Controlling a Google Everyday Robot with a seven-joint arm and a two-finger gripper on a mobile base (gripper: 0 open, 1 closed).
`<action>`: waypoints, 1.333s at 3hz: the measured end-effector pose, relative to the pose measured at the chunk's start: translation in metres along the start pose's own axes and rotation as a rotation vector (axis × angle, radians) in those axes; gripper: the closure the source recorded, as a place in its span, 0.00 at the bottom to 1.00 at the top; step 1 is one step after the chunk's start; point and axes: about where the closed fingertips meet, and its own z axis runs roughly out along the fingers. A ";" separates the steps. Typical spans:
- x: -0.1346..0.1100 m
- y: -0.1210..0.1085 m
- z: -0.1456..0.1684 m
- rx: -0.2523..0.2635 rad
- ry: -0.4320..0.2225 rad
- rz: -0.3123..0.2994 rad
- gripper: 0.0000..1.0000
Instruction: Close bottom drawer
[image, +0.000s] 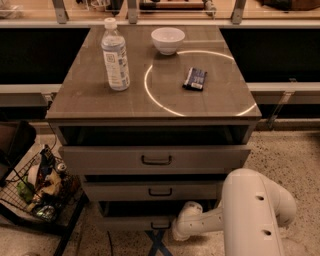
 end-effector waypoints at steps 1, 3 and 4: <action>-0.001 -0.002 0.001 0.003 -0.004 0.006 1.00; -0.014 -0.022 0.017 0.054 -0.086 0.099 1.00; -0.014 -0.028 0.013 0.081 -0.106 0.125 1.00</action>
Offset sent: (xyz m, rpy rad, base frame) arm 0.0339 0.0266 -0.0166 0.1035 -0.0175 -0.1191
